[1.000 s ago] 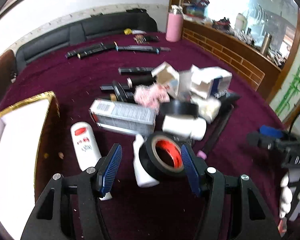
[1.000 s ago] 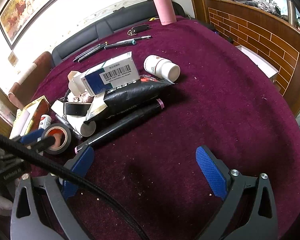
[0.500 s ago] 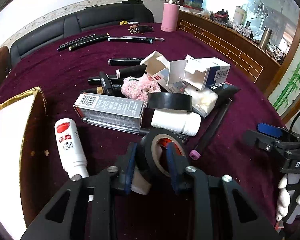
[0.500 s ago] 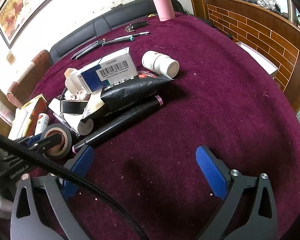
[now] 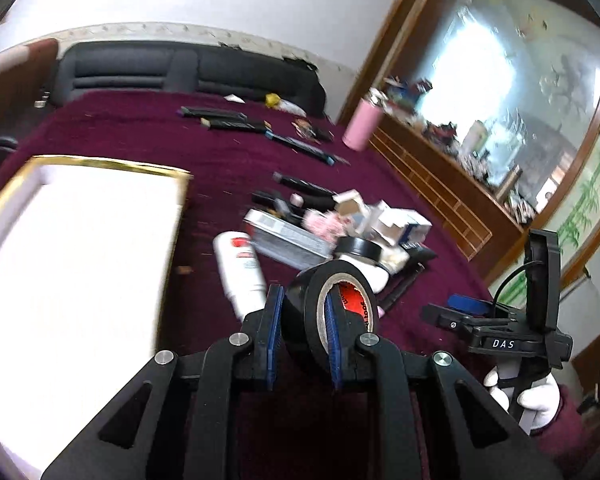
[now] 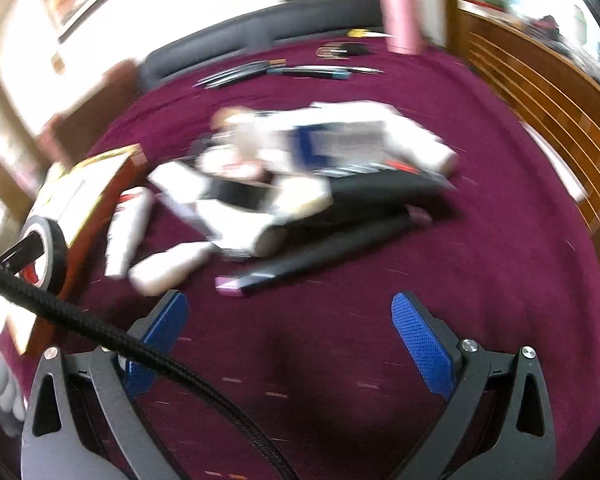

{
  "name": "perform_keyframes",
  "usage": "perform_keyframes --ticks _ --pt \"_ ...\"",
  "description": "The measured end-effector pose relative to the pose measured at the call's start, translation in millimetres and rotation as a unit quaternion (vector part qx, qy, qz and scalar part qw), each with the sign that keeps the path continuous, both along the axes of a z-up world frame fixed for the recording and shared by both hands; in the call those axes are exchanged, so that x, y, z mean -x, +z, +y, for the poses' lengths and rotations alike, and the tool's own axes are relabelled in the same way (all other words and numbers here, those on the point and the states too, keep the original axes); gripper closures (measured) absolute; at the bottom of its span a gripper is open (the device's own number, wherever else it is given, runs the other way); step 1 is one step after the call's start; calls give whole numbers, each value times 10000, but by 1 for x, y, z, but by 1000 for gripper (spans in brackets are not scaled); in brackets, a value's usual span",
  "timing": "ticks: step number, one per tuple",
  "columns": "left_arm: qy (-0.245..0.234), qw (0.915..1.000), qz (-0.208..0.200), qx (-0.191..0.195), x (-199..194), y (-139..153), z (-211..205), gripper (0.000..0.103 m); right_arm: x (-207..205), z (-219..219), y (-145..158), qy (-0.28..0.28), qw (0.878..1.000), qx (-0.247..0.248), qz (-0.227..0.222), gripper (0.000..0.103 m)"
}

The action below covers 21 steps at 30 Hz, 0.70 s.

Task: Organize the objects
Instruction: 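Carry the tape roll toward the white box with left while right grasps white spray bottle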

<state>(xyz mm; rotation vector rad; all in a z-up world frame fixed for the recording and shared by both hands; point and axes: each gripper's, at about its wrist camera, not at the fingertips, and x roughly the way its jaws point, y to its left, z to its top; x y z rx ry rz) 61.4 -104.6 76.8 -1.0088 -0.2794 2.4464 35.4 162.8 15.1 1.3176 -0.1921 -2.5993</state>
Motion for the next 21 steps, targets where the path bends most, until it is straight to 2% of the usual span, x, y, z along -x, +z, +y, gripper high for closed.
perform_keyframes --ticks 4,7,13,17,19,20,21 --pt "386 9990 121 -184 -16 6 -40 86 16 -54 5 604 9981 -60 -129 0" --pt "546 9979 157 -308 -24 4 -62 86 29 -89 8 812 9963 -259 -82 0" --pt "681 9964 128 -496 -29 -6 -86 86 64 -152 0 867 9911 -1000 -119 2" --pt "788 9951 163 -578 -33 -8 -100 86 86 -176 -16 777 9887 -1237 -343 8" --pt "857 9943 164 -606 -35 -9 -106 86 89 -182 -16 731 9860 -1477 -245 18" --pt "897 9940 159 -611 -36 -9 -110 86 87 -187 -14 748 9848 -1556 -186 35" --pt "924 9937 159 -616 -39 -9 -114 86 86 -189 -13 809 9846 -1539 -204 65"
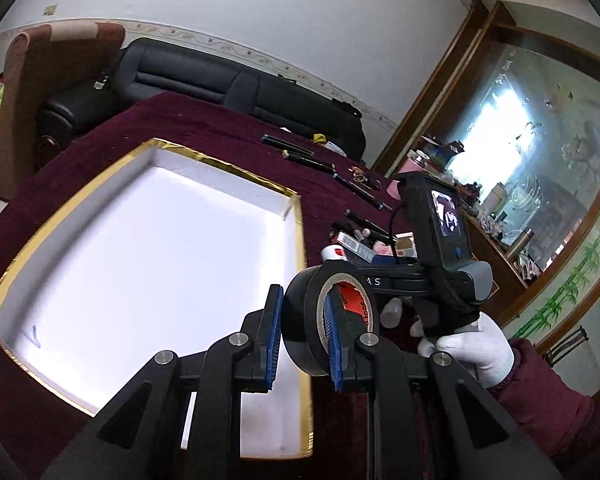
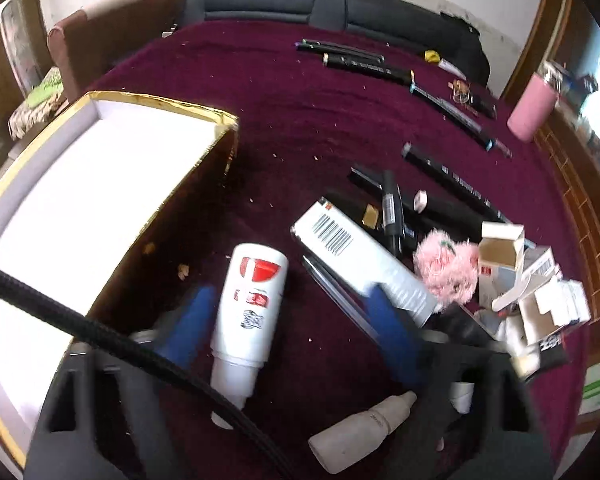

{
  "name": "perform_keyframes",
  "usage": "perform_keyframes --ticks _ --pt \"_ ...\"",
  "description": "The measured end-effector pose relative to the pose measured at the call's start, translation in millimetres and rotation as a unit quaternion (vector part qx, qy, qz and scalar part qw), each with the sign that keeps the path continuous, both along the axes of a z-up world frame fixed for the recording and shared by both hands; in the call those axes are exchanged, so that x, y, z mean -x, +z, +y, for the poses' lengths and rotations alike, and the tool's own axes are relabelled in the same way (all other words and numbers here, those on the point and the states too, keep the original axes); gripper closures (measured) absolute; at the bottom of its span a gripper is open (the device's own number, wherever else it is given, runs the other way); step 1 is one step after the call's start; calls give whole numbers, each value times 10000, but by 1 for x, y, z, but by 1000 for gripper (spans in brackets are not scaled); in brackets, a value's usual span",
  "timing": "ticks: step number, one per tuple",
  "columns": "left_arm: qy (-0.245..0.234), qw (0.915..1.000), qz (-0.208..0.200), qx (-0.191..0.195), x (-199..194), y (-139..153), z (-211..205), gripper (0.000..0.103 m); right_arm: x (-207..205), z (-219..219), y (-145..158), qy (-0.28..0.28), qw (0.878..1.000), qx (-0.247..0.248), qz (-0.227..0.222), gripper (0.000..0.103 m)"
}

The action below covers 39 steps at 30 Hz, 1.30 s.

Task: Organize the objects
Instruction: 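Carry the tape roll toward the white box with left while right grasps white spray bottle, then lower tape roll and spray bottle into the white box, opening both tools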

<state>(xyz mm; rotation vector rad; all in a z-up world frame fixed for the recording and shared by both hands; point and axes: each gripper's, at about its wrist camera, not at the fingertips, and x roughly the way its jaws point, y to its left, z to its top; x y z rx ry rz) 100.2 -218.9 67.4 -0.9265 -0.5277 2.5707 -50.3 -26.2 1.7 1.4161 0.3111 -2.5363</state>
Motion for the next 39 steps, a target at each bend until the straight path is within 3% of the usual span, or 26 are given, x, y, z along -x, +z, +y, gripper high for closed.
perform_keyframes --ticks 3,15,23,27,32,39 --pt "120 9999 -24 -11 -2 -3 -7 86 2 6 -2 68 9990 248 -363 75" --pt "300 9995 -56 -84 14 1 -15 86 -9 25 31 217 9860 1607 -401 75" --pt "427 9991 15 -12 24 6 -23 86 -19 10 66 591 9762 2082 -123 75" --pt "492 9987 51 104 39 11 -25 86 -12 -8 77 842 9715 2205 -235 75" --pt "475 9986 -166 160 76 6 -25 86 16 -30 62 803 9676 2298 -664 75" --pt "523 9953 -786 209 138 -16 -23 87 65 -44 29 378 9701 2132 -1093 75"
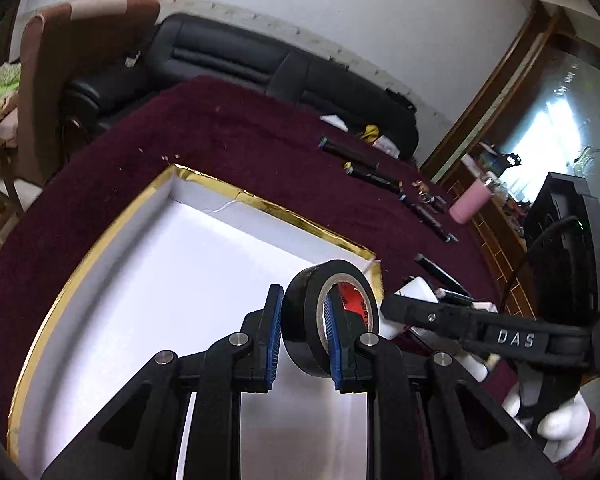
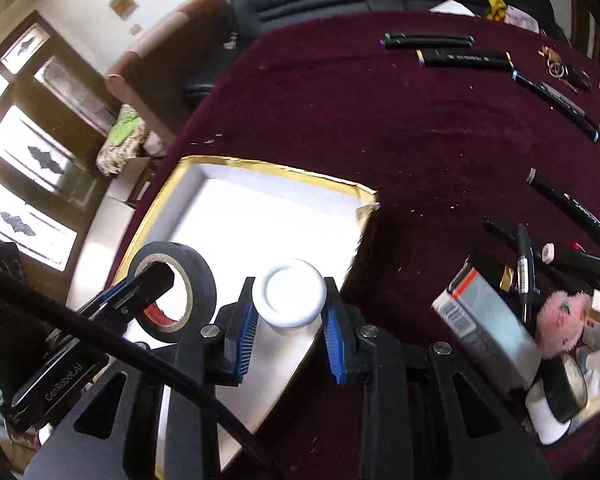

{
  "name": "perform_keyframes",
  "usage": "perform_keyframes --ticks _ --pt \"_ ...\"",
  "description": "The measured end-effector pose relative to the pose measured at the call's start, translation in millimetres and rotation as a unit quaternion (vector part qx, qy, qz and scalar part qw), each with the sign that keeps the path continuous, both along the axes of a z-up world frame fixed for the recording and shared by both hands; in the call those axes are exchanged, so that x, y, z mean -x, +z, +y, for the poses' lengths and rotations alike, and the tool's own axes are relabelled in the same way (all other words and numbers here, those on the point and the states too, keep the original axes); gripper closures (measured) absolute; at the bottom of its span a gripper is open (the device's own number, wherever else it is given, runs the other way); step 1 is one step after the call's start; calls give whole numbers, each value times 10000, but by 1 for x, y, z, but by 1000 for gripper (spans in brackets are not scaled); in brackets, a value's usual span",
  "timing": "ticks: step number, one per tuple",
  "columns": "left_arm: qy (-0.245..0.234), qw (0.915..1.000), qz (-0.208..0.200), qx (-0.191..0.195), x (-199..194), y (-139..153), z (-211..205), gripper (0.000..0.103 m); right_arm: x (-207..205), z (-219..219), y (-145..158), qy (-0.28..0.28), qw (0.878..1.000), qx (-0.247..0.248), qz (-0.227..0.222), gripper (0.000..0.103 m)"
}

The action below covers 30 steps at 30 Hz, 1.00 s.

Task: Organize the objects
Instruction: 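Lower tape roll and spray bottle into the white box, opening both tools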

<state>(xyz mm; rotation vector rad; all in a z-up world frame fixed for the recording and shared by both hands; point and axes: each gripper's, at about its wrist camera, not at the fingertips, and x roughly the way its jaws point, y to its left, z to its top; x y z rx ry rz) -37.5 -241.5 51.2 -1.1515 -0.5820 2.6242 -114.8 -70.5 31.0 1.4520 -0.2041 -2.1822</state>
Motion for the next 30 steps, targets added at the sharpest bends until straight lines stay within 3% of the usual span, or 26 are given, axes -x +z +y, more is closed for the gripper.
perform_keyframes --ticks 8,11,14,17,22,25,30 --pt "-2 9986 -532 65 35 -31 17 87 27 -12 -10 -20 9996 -177 -221 72" --pt "93 9980 -611 -138 38 -37 16 85 34 -12 -17 -49 9992 -184 -344 65" --pt "177 9965 -693 -428 40 -42 10 83 38 -7 -20 -79 9994 -10 -342 65" --pt "344 9942 -745 -692 37 -48 5 72 36 -1 -17 -138 9996 70 -248 65" --pt "715 9839 -990 -1304 19 -63 -1 70 25 21 -13 -299 9984 403 -258 65" --pt "937 9796 -931 -1515 -1 -66 4 70 13 31 -11 -322 9979 507 -222 65" --pt "1363 9639 -839 -2129 -28 -74 11 70 -2 46 1 -394 9972 629 -57 65"
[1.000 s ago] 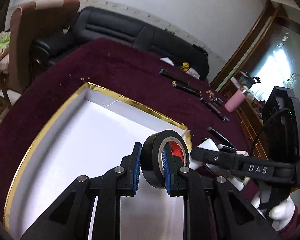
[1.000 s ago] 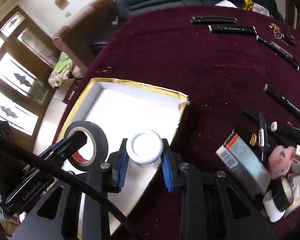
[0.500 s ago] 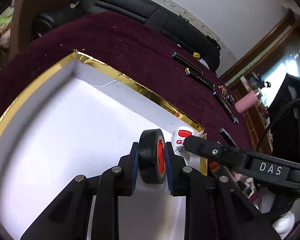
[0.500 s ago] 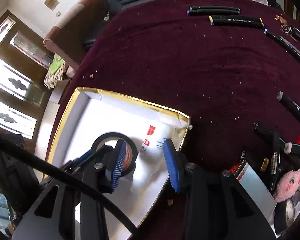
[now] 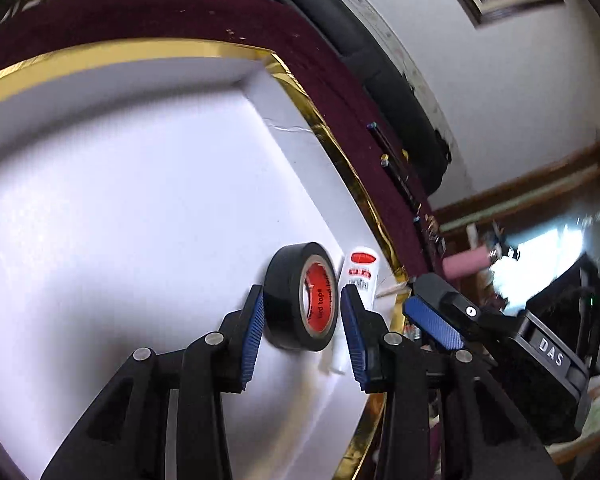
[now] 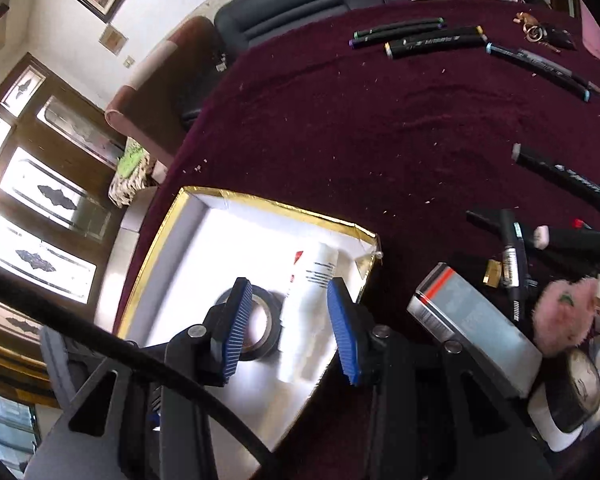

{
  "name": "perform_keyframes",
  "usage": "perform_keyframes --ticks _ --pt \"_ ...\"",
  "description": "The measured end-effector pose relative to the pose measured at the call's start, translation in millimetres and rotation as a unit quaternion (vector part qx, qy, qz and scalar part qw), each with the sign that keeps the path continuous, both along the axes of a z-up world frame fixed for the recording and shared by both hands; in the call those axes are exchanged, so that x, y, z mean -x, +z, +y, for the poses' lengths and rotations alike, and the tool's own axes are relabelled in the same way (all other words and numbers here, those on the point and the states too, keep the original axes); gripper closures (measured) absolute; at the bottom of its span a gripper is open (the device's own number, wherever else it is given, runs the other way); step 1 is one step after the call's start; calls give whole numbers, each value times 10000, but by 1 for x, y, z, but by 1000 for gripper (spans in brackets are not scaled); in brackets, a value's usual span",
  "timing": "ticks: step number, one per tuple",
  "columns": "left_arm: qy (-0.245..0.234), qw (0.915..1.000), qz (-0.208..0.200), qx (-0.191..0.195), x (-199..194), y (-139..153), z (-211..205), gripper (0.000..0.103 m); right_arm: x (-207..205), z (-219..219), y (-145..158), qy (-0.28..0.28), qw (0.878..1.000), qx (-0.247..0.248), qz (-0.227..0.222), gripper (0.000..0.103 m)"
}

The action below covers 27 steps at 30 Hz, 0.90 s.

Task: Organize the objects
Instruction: 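Lower tape roll and spray bottle into the white box, opening both tools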

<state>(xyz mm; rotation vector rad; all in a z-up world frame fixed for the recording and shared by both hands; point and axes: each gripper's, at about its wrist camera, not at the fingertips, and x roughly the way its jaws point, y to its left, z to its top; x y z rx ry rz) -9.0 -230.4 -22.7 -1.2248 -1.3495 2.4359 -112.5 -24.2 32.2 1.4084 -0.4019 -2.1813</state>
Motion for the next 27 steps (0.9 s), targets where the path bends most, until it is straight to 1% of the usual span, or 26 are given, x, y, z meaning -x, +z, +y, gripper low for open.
perform_keyframes --ticks 2,4,6,7,9,12,15,16,17,18,19,20,22,24,25,26,27 --pt "216 9997 29 -138 -7 -2 1 68 -7 8 12 -36 9998 88 159 65" --pt "296 9995 76 -122 -8 -2 3 61 -16 16 25 -74 9994 123 316 61" --pt "411 9991 112 -82 -8 -2 7 60 -24 25 32 -142 9990 150 384 48" --pt "491 9987 121 -105 -10 -3 9 59 -27 28 32 -218 9992 64 343 45" --pt "632 9979 115 -122 -14 -6 12 59 -27 30 25 -239 9995 4 211 45" --pt "620 9979 109 -147 -20 -7 8 59 -21 28 6 -267 9996 -94 -60 45" --pt "716 9970 270 -73 -35 2 1 59 -8 23 -11 -291 9986 146 -405 45" --pt "719 9967 370 -5 -41 7 -2 57 -3 20 -15 -277 9981 235 -488 45" --pt "730 9962 460 88 -47 11 -4 55 1 17 -18 -282 9978 272 -533 43" --pt "756 9956 531 152 -50 14 -5 50 5 11 -19 -303 9978 256 -539 43" --pt "800 9949 594 168 -53 15 -7 46 9 4 -18 -279 9980 229 -522 43" --pt "821 9947 607 122 -52 14 -8 45 12 -2 -18 -218 9982 223 -506 43" --pt "692 9963 511 -27 -42 8 -3 45 19 -20 -15 -45 9988 109 -474 43" --pt "450 9980 408 -176 -34 3 2 45 20 -28 -10 19 9992 -76 -386 43" --pt "362 9983 426 -166 -31 5 3 45 16 -28 -2 3 9996 -180 -234 43" --pt "256 9983 529 -62 -31 12 6 45 12 -24 7 -14 9996 -254 -77 43" --pt "185 9973 699 131 -34 23 7 45 2 -16 24 -54 9991 -380 189 43"
